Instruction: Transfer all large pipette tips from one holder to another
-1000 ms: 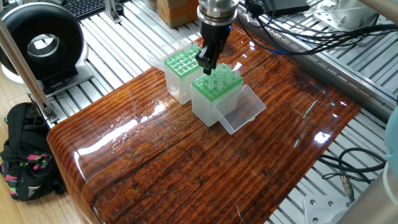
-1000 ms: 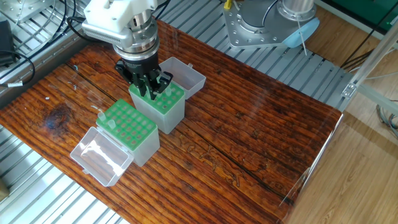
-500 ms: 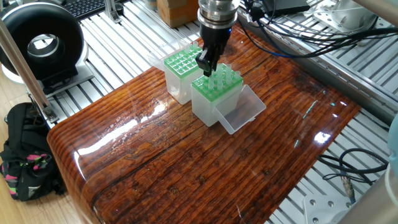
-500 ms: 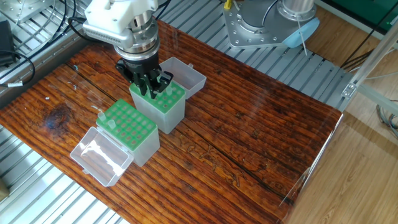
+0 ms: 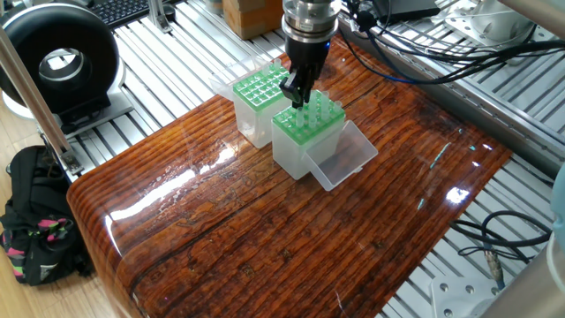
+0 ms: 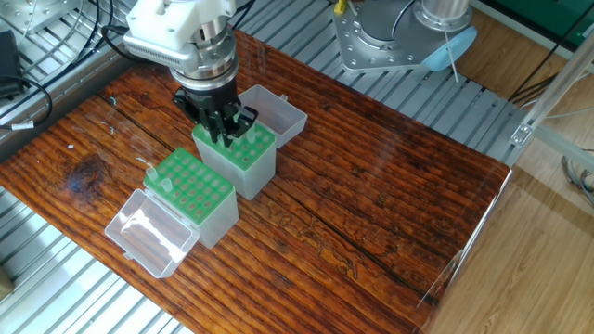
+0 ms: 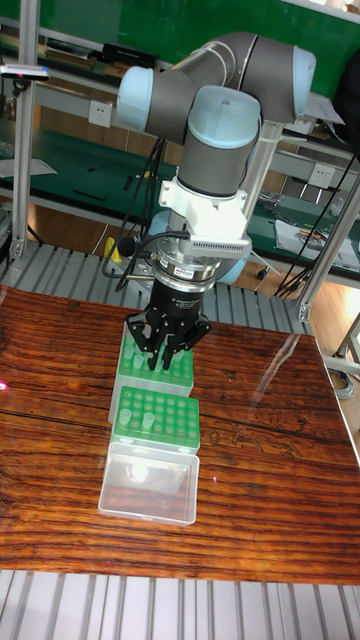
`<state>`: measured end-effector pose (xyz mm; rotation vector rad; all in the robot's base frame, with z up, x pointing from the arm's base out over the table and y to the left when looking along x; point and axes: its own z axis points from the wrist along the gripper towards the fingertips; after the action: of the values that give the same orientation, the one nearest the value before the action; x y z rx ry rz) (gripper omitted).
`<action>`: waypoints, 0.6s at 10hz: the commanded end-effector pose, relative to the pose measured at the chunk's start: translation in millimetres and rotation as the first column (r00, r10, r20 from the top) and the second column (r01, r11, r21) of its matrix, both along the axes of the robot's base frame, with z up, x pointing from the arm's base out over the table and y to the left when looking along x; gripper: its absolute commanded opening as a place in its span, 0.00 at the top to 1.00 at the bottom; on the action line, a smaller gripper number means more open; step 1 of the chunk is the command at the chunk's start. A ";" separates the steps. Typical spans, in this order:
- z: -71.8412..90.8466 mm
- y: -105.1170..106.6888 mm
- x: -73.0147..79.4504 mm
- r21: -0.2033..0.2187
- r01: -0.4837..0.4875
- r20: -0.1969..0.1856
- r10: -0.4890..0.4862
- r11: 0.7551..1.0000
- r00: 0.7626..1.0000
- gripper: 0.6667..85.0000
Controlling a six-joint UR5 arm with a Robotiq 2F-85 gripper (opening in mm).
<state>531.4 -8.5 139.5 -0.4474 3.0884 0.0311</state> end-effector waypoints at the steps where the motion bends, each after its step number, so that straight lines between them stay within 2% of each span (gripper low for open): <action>1: 1.3 2.3 2.2 0.012 0.008 0.007 -0.008 1.000 1.000 0.73; 5: 2.2 1.8 2.9 0.010 0.016 0.010 -0.016 1.000 1.000 0.81; 6: 2.3 0.2 2.9 0.004 0.019 0.010 -0.019 1.000 1.000 0.85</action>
<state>533.0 -9.1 140.1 -0.4347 3.0851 0.0267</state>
